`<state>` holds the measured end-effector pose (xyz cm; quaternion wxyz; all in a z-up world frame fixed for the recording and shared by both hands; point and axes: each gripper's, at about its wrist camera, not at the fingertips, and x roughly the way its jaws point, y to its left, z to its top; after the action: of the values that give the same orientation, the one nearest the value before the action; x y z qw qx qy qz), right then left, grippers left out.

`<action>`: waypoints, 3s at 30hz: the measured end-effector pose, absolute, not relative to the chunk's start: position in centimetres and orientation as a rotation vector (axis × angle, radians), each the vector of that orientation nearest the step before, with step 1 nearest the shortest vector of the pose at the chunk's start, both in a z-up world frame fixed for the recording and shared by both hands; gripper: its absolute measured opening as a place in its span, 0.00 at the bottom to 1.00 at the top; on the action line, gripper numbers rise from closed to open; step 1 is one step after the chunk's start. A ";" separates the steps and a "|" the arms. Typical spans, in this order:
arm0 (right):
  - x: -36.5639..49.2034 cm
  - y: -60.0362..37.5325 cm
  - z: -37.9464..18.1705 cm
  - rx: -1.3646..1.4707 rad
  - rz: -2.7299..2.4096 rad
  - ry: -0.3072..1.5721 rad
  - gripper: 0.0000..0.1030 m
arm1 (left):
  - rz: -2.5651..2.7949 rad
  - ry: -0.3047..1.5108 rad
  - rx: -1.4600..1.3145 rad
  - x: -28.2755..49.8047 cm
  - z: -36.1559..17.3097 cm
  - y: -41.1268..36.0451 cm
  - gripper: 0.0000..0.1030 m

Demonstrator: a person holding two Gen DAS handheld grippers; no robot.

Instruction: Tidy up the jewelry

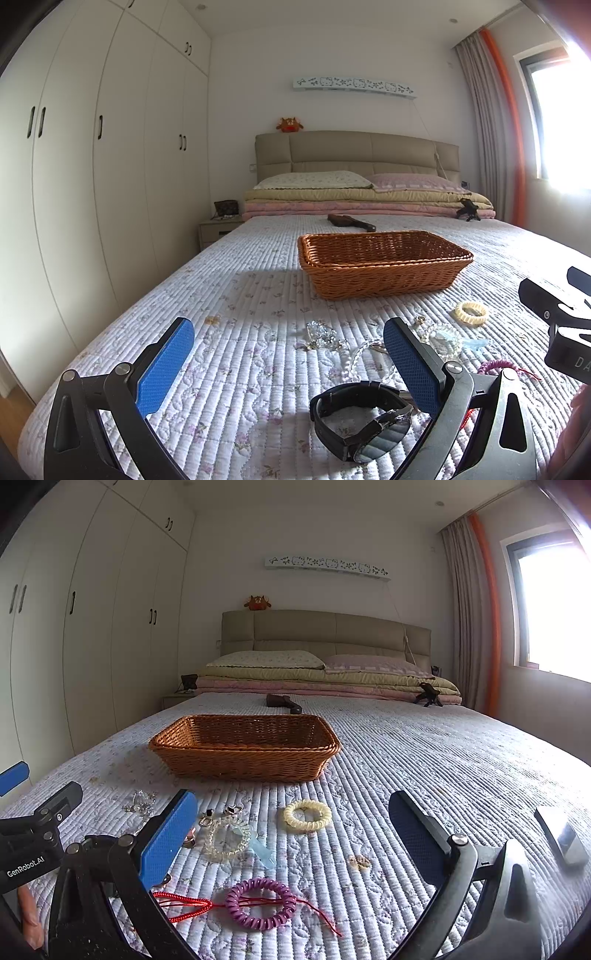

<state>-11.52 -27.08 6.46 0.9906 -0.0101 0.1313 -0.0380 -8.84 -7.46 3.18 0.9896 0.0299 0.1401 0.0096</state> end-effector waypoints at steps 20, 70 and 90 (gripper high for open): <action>-11.7 -27.2 6.6 -0.013 -0.077 0.265 1.00 | 0.023 0.274 0.070 -8.6 2.8 -7.1 0.99; 6.1 -33.3 1.1 -0.008 0.123 0.895 0.22 | -0.416 1.108 -0.100 1.3 -0.3 -5.1 0.17; 0.1 -30.6 5.8 -0.048 0.233 0.744 0.13 | -0.433 0.873 -0.109 -0.4 3.9 -5.9 0.15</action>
<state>0.13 -30.61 5.84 0.9247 -0.0236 0.3626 0.1135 -0.43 -5.93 3.92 0.8822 -0.0524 0.4192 -0.2080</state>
